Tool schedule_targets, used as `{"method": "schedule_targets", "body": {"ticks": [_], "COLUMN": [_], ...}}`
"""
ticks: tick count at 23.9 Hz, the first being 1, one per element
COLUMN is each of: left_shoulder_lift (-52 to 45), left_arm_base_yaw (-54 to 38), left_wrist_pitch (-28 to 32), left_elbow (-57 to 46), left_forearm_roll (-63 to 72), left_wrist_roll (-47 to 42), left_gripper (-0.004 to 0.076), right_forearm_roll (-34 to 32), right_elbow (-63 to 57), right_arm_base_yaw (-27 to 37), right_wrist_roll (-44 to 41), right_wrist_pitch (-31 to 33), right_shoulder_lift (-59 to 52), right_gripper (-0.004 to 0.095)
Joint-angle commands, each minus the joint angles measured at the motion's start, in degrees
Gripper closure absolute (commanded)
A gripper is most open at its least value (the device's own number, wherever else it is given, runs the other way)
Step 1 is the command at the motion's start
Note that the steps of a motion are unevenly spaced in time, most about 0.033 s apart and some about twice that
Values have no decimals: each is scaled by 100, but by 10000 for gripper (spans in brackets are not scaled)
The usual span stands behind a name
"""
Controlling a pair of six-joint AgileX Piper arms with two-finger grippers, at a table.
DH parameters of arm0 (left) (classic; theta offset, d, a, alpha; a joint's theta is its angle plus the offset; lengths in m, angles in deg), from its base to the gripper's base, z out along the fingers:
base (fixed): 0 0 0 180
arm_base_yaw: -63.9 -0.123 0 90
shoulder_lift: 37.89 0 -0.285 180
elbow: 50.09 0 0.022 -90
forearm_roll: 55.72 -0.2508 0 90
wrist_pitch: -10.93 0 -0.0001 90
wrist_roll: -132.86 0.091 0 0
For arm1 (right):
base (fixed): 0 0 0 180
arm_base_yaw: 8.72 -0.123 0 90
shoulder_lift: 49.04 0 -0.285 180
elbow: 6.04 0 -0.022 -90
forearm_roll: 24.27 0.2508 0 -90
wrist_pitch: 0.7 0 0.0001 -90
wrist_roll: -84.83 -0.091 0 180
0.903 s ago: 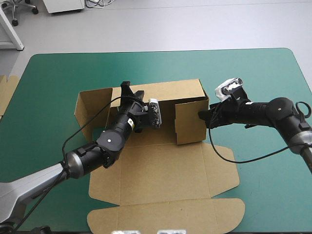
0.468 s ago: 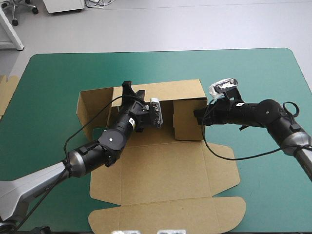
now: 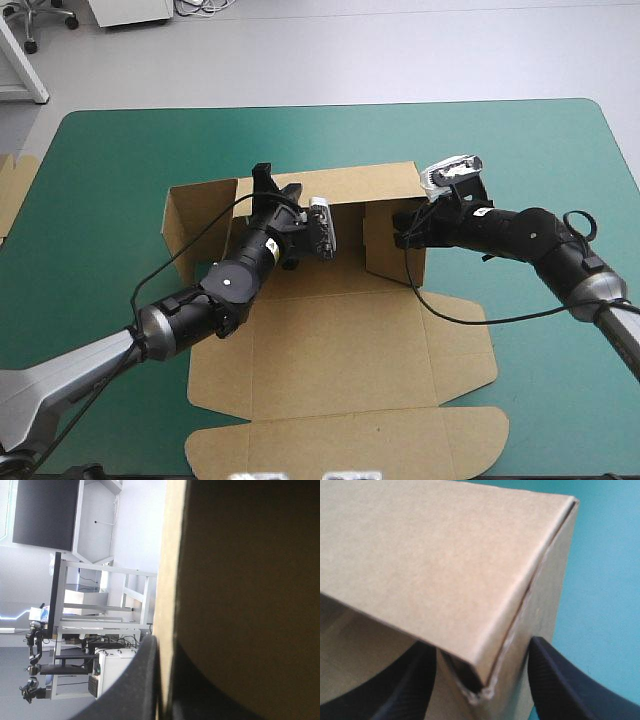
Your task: Fold the box
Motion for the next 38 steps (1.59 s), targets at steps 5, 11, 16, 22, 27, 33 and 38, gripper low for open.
{"method": "schedule_targets", "body": {"ticks": [5, 11, 16, 22, 27, 33, 38], "left_shoulder_lift": [-105, 89, 296, 340, 340, 340, 340], "left_arm_base_yaw": [34, 34, 34, 34, 34, 34, 34], "left_wrist_pitch": [30, 12, 13, 25, 90, 129, 219], "left_elbow": [312, 569, 702, 736, 878, 878, 878], "left_forearm_roll": [19, 50, 107, 1, 4, 15, -56], "left_wrist_roll": [-112, -112, -112, -112, -112, -112, -112], "left_gripper": [728, 725, 724, 724, 724, 724, 724], "right_forearm_roll": [13, -124, -153, -118, -57, 210, 621], "right_elbow": [150, 150, 184, 353, 513, 513, 513], "right_arm_base_yaw": [-43, -43, -43, -43, -43, -43, -43], "right_wrist_roll": [-528, -873, -979, -888, -524, -455, -52], "right_wrist_pitch": [-243, -250, -433, -336, -336, -614, -672], "right_shoulder_lift": [-58, 226, 346, 409, 398, 398, 398], "right_gripper": [394, 409, 555, 685, 774, 847, 925]}}
